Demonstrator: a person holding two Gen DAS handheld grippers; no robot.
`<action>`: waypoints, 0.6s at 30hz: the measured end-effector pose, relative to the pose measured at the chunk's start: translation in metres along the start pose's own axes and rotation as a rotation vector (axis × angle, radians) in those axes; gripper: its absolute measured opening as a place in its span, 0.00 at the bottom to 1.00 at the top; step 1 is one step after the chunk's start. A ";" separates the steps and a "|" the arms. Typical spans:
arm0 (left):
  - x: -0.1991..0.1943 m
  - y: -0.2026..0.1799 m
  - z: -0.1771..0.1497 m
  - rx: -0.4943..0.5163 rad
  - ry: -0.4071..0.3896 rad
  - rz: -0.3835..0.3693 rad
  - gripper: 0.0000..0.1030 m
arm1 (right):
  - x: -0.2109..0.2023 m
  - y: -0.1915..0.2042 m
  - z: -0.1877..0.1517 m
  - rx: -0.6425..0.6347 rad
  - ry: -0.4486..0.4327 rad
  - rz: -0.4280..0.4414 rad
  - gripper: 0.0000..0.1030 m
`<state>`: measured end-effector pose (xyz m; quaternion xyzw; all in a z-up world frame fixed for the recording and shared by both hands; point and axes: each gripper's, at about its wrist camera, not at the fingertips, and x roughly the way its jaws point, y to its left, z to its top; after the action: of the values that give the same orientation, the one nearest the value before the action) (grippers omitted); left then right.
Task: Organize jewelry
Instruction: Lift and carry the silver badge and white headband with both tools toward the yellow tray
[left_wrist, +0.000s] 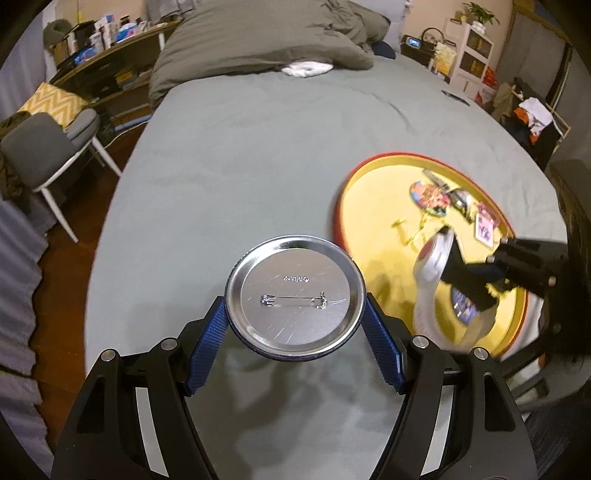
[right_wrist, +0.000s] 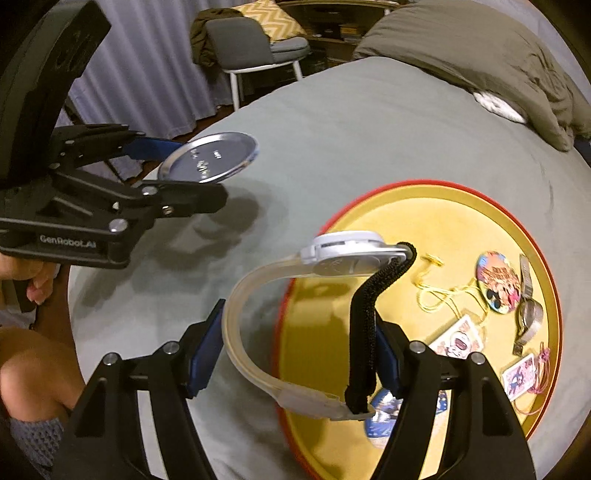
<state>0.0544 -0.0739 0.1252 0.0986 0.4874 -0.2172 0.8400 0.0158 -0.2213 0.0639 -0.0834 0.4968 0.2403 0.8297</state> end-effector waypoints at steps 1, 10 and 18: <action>0.003 -0.005 0.004 0.001 -0.002 -0.006 0.68 | 0.000 -0.003 -0.002 0.008 -0.001 -0.002 0.64; 0.034 -0.054 0.039 0.040 -0.004 -0.046 0.68 | -0.007 -0.022 -0.015 0.049 -0.022 -0.014 0.64; 0.071 -0.076 0.065 0.037 0.019 -0.071 0.68 | -0.007 -0.034 -0.021 0.075 -0.032 0.007 0.64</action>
<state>0.1004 -0.1844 0.1003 0.0987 0.4946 -0.2551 0.8250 0.0133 -0.2609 0.0561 -0.0467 0.4926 0.2256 0.8392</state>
